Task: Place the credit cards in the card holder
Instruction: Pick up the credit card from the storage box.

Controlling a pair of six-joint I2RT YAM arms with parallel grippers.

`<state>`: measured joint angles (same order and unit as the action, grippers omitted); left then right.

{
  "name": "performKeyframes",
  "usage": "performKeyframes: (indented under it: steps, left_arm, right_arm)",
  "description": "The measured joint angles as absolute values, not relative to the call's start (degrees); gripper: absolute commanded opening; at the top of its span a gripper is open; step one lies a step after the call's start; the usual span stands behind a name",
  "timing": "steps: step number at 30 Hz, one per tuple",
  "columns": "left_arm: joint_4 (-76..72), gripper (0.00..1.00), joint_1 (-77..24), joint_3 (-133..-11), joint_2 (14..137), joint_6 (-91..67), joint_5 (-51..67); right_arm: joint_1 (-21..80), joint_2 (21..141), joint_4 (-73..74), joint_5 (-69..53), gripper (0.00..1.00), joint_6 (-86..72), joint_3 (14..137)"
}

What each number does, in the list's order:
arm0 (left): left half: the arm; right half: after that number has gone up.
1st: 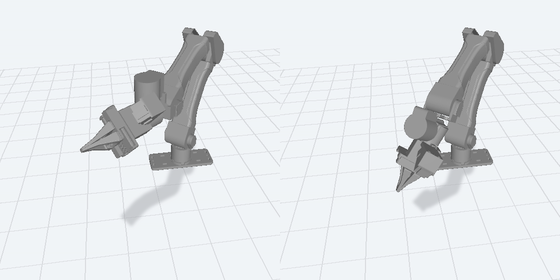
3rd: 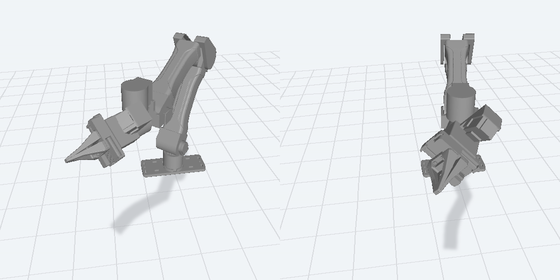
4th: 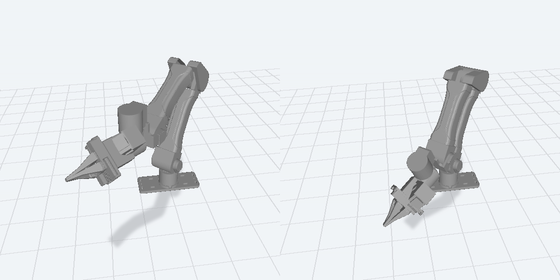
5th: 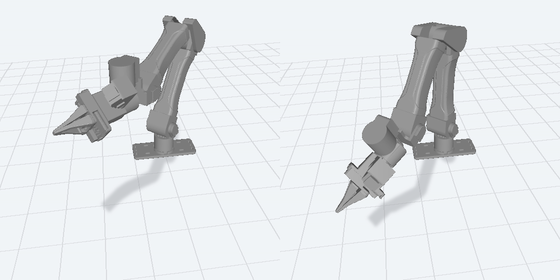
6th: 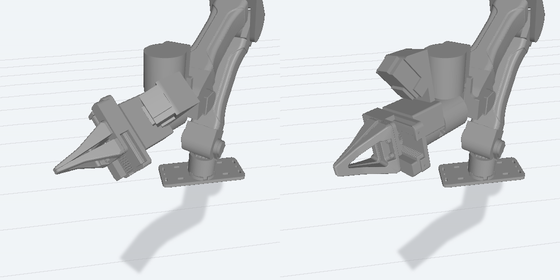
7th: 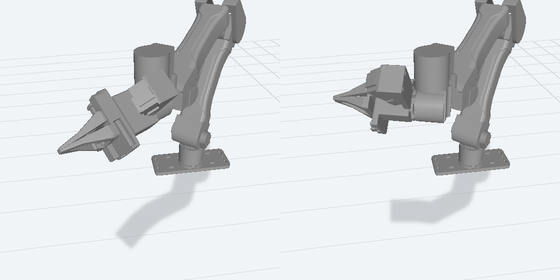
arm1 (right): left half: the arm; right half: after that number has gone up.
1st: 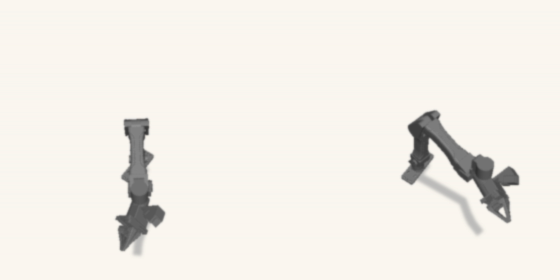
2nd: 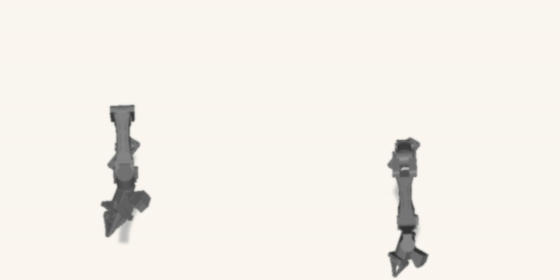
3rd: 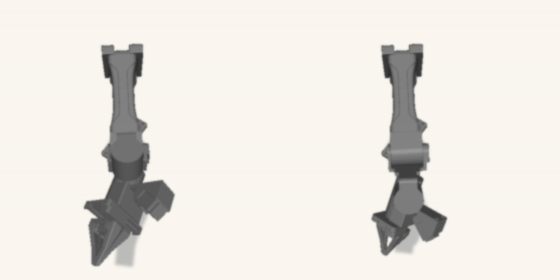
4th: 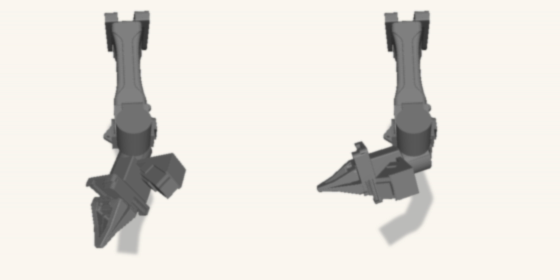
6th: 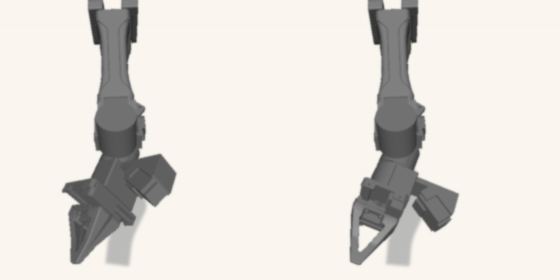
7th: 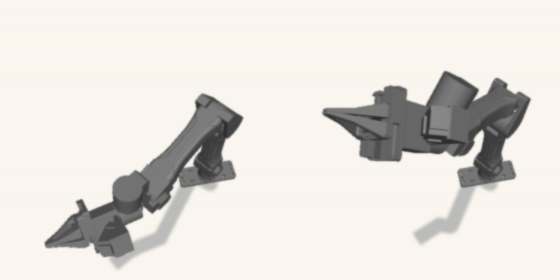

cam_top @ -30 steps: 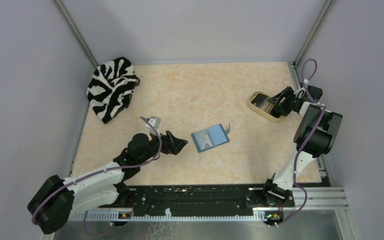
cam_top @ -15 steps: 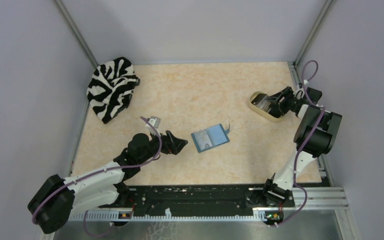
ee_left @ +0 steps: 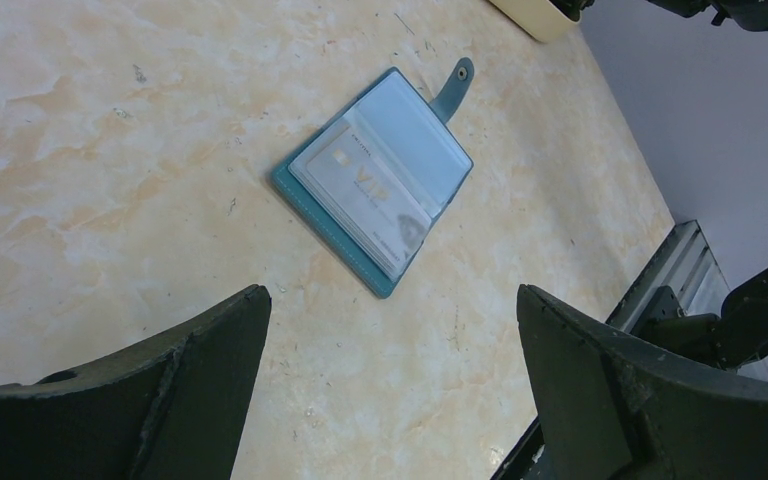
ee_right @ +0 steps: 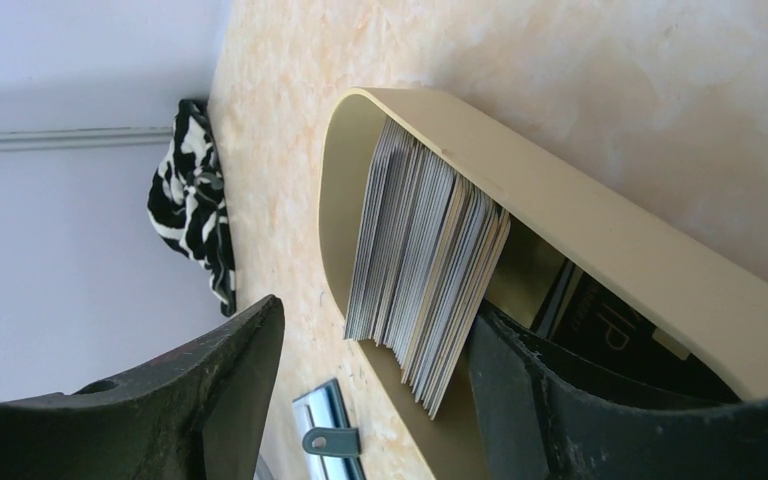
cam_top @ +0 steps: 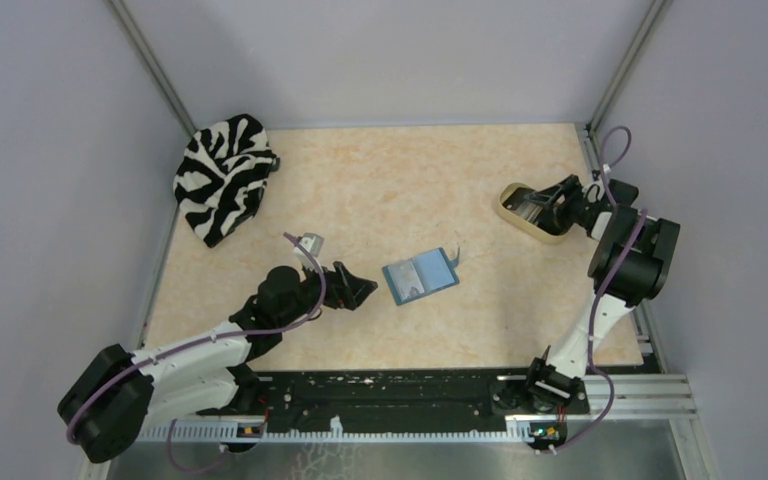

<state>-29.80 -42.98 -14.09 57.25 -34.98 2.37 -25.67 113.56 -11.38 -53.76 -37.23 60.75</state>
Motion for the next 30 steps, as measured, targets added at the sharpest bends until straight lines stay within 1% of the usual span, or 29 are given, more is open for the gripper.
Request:
performKeyframes:
  steps: [10, 30]
  left_arm:
    - [-30.0, 0.98, -43.0, -14.1, 57.6, -35.0, 2.8]
    - [-30.0, 0.98, -43.0, -14.1, 56.8, -35.1, 2.8]
  right_arm:
    - [-25.6, 114.1, -13.3, -54.9, 0.63, -38.6, 60.8]
    - [-28.4, 112.6, -10.1, -55.0, 0.55, -37.6, 60.3]
